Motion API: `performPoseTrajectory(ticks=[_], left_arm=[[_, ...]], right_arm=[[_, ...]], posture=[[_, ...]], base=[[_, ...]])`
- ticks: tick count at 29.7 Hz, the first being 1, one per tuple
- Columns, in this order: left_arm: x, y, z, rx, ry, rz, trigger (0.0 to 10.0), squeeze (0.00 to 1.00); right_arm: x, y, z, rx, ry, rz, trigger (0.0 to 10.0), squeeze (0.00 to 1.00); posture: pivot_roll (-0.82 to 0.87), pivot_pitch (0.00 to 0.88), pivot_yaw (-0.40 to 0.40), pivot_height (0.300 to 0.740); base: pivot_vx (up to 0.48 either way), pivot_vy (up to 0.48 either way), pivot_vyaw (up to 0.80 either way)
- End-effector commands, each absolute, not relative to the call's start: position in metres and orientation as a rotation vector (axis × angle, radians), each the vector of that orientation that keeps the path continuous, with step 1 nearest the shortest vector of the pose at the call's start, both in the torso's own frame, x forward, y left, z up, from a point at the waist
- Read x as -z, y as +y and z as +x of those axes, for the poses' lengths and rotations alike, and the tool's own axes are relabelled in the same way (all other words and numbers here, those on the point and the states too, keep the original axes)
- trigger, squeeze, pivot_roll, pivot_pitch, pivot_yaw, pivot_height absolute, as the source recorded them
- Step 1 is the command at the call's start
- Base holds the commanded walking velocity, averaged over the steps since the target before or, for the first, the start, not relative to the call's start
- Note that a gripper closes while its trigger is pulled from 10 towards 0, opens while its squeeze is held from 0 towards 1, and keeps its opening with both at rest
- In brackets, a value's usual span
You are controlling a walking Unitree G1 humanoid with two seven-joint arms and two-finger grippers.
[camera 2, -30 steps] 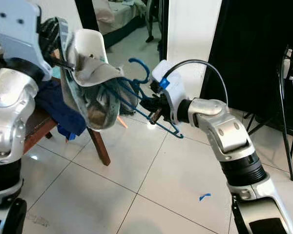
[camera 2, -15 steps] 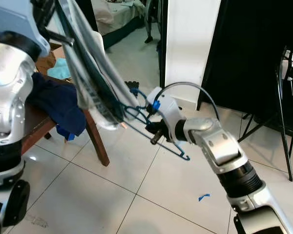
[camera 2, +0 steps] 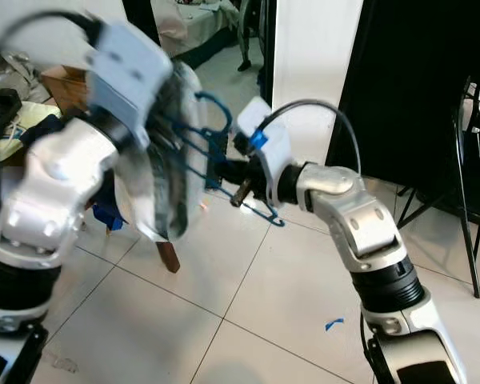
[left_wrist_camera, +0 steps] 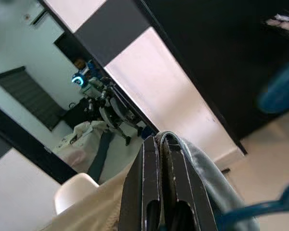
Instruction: Hang hanger
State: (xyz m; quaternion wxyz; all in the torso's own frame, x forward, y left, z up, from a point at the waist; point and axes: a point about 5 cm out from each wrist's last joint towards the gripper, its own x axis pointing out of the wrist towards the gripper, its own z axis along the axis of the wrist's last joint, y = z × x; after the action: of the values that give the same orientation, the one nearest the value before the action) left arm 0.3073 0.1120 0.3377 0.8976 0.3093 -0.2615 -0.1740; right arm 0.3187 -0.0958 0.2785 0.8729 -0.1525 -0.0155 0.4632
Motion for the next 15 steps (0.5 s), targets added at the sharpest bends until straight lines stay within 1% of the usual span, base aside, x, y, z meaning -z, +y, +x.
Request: performPoseTrajectory(ticks=[1, 5, 7, 8, 9, 10, 14, 15], left_arm=[[-0.334, 0.110, 0.305, 0.402, -0.535, 0.680, 10.0, 0.00], [-0.329, 0.105, 0.303, 0.473, -0.509, 0.692, 10.0, 0.00], [-0.329, 0.105, 0.303, 0.473, -0.509, 0.692, 10.0, 0.00], [-0.327, 0.105, 0.302, 0.499, -0.498, 0.693, 10.0, 0.29], [-0.327, 0.105, 0.302, 0.499, -0.498, 0.693, 10.0, 0.29], [-0.326, 0.104, 0.300, 0.528, -0.490, 0.697, 10.0, 1.00], [-0.326, 0.104, 0.297, 0.562, -0.484, 0.701, 10.0, 1.00], [-0.327, 0.104, 0.293, 0.598, -0.485, 0.692, 10.0, 1.00]], right_arm=[[-0.283, -0.095, 0.316, -0.977, -0.060, -0.300, 10.0, 0.00], [-0.282, -0.096, 0.316, -0.970, -0.065, -0.304, 10.0, 0.00], [-0.282, -0.096, 0.316, -0.970, -0.065, -0.304, 10.0, 0.00], [-0.282, -0.097, 0.317, -0.969, -0.067, -0.305, 10.0, 0.00], [-0.282, -0.097, 0.317, -0.969, -0.067, -0.305, 10.0, 0.00], [-0.281, -0.097, 0.317, -0.972, -0.068, -0.307, 10.0, 0.00], [-0.281, -0.096, 0.317, -0.973, -0.071, -0.307, 10.0, 0.00], [-0.281, -0.096, 0.317, -0.974, -0.073, -0.307, 10.0, 0.00]], posture=[[0.00, 0.091, 0.033, 0.740], [0.00, 0.090, 0.033, 0.740], [0.00, 0.090, 0.033, 0.740], [0.00, 0.089, 0.032, 0.740], [0.00, 0.089, 0.032, 0.740], [0.00, 0.088, 0.031, 0.740], [0.00, 0.087, 0.029, 0.740], [0.00, 0.086, 0.027, 0.740]], base=[[0.000, 0.000, 0.00], [0.000, 0.000, 0.00], [0.000, 0.000, 0.00], [0.000, 0.000, 0.00], [0.000, 0.000, 0.00], [0.000, 0.000, 0.00], [0.000, 0.000, 0.00], [0.000, 0.000, 0.00]])
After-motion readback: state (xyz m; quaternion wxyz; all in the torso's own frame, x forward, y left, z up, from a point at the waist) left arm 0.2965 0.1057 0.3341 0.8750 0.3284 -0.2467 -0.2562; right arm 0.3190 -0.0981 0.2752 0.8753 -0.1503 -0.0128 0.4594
